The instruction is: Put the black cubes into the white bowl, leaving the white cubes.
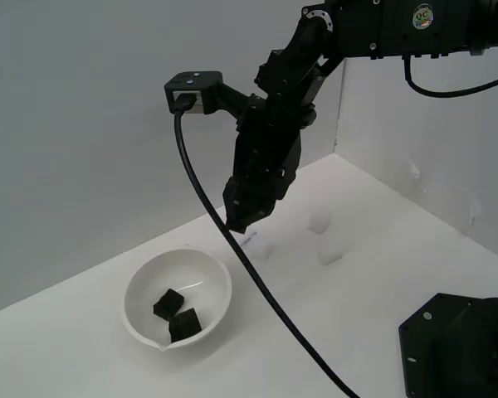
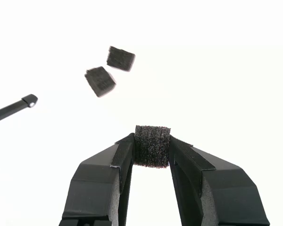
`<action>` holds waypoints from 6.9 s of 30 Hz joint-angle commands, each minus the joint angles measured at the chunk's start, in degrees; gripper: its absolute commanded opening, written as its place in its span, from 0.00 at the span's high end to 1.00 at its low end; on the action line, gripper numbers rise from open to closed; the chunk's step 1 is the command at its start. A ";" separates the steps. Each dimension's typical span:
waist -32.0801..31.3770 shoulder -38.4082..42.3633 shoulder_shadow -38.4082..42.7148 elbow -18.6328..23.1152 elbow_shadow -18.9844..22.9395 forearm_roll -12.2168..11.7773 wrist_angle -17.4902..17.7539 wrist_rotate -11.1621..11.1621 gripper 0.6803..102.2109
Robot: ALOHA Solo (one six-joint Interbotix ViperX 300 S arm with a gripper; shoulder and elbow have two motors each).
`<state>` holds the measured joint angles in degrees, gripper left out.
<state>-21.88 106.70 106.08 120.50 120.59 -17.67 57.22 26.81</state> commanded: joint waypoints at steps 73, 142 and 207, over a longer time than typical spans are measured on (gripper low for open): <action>12.13 21.62 22.24 18.46 18.28 -8.70 -34.45 4.83 0.98; 11.95 72.60 73.48 48.43 48.34 -13.36 -46.05 7.21 0.97; 17.75 92.29 92.90 57.74 57.48 11.78 -43.95 -22.32 0.98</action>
<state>-5.10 197.31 197.31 178.68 178.77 -5.10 13.27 4.04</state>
